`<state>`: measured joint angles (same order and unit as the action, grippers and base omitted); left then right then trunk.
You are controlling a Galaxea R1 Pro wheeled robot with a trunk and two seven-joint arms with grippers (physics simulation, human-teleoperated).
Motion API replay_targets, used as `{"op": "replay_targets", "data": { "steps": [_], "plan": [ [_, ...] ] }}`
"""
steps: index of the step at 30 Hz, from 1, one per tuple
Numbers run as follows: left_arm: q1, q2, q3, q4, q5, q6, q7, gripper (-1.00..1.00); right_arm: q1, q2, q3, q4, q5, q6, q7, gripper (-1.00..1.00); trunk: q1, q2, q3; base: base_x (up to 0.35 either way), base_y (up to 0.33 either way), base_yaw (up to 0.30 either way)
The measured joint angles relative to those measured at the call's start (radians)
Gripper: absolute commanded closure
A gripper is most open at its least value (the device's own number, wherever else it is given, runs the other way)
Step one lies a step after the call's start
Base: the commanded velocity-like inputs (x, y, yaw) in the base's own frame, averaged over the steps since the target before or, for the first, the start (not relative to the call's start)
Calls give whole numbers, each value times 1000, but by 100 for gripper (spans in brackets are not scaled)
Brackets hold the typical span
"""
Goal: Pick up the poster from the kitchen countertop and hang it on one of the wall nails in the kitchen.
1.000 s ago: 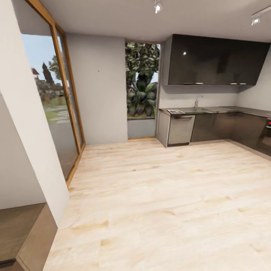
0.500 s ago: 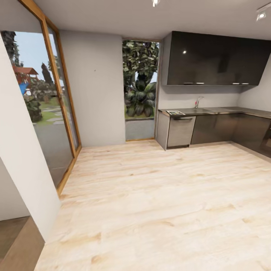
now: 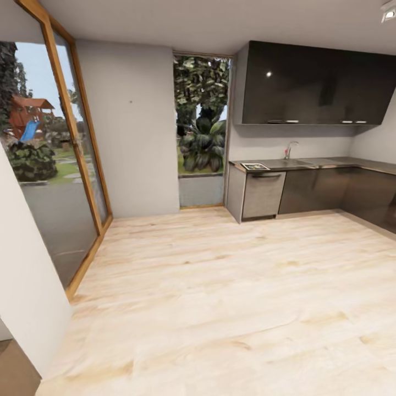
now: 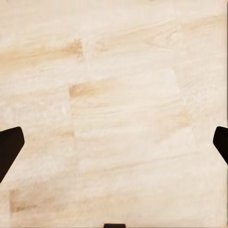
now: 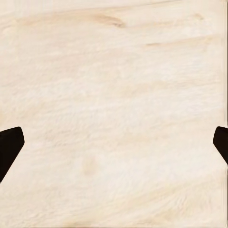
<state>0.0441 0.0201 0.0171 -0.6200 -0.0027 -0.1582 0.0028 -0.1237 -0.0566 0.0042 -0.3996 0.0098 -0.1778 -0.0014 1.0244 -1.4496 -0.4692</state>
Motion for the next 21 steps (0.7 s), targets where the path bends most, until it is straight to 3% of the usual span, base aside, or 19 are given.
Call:
{"op": "replay_targets", "data": {
  "steps": [21],
  "plan": [
    [0, 0, 0, 0, 0, 0, 0, -100, 0, 0, 0, 0, 0, 0, 0, -100, 0, 0, 0, 301, -197, 0]
  ]
}}
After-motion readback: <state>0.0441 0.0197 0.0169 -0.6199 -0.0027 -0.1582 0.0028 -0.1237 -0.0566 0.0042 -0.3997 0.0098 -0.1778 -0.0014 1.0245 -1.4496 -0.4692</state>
